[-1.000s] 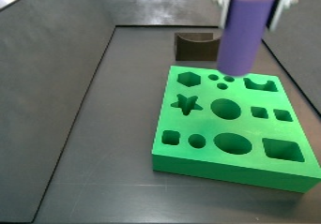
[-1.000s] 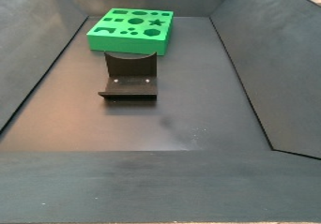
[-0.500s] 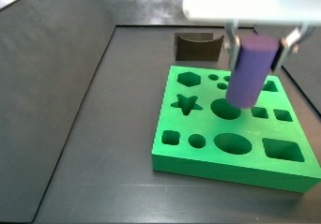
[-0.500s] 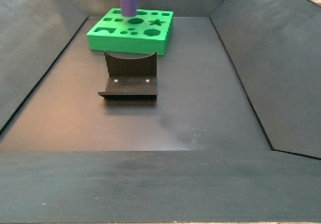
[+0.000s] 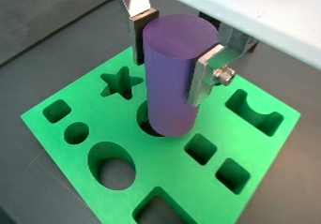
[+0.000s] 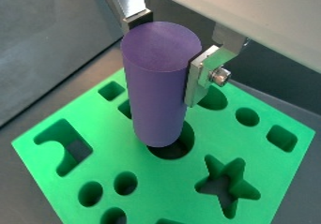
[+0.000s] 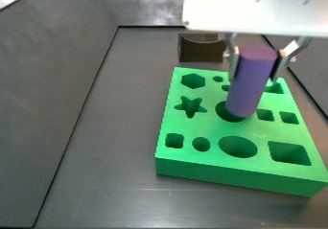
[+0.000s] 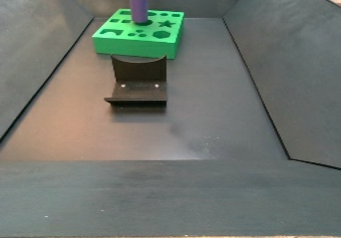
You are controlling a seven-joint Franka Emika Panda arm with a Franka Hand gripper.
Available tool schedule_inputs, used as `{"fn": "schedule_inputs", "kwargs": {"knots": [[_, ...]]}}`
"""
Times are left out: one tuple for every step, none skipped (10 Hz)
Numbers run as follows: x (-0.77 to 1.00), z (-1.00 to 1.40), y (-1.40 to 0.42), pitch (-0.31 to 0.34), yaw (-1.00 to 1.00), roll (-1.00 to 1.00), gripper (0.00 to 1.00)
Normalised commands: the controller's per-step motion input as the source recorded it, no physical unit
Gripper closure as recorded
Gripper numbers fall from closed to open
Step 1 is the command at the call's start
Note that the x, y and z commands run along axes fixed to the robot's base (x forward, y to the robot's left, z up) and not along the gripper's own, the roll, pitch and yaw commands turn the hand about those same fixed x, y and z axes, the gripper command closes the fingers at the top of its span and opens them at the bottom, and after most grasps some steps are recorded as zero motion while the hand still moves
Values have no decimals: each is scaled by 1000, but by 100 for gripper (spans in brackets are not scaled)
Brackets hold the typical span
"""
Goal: Pick up the round object. Move up. Place the round object on the fixture. Regrasp the round object. Move to above the board. Insert the round object.
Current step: Insert the round object.
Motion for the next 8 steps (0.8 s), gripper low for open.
{"fn": "schedule_inputs", "kwargs": {"knots": [[-143, -291, 23, -116, 17, 0, 100], [-160, -337, 17, -119, 20, 0, 100], [-177, -371, 6, -131, 29, 0, 100], [-226, -377, 0, -150, 23, 3, 100], [-257, -414, 0, -157, 0, 9, 100], [-237, -451, 0, -140, 0, 17, 100], [-97, -563, -6, -84, 0, 43, 100], [54, -891, -51, 0, 3, 209, 100]]}}
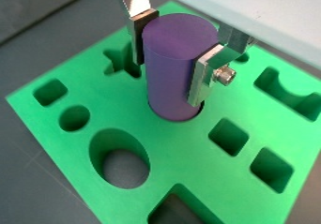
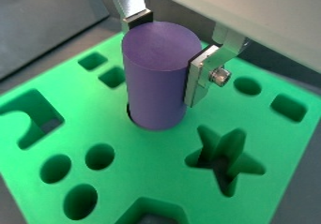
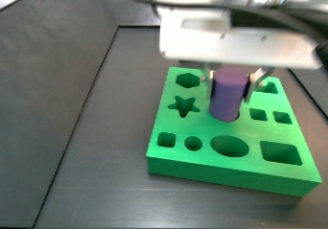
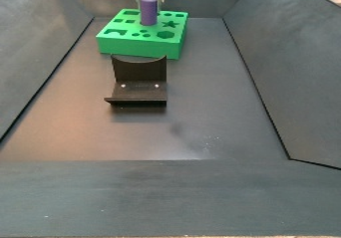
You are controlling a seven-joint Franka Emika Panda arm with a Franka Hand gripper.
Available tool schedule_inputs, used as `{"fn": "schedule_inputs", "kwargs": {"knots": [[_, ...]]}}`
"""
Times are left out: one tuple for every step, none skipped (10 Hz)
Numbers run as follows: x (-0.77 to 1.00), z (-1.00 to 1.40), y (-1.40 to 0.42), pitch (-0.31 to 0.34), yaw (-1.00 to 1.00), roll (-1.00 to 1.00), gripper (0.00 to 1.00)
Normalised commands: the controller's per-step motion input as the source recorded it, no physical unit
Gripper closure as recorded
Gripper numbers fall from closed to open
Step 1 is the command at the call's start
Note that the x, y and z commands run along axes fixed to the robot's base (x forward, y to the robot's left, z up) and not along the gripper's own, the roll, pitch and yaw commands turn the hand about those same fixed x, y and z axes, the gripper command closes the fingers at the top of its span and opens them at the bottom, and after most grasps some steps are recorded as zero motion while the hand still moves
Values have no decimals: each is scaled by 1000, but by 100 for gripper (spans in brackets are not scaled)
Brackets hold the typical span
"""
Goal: Pick up the round object. Move up. Place the round object on the fixture. Regrasp the round object. Move to above the board. Insert the round object.
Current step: Insert the round object.
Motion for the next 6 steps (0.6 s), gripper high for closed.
{"fn": "schedule_inputs", "kwargs": {"knots": [[146, -820, -37, 4, 34, 230, 100], [163, -757, -37, 19, 69, 256, 100], [0, -514, -86, 0, 26, 223, 100], [60, 0, 0, 63, 0, 0, 100], [0, 0, 0, 11, 0, 0, 100], [0, 0, 0, 0, 0, 0, 100]]}}
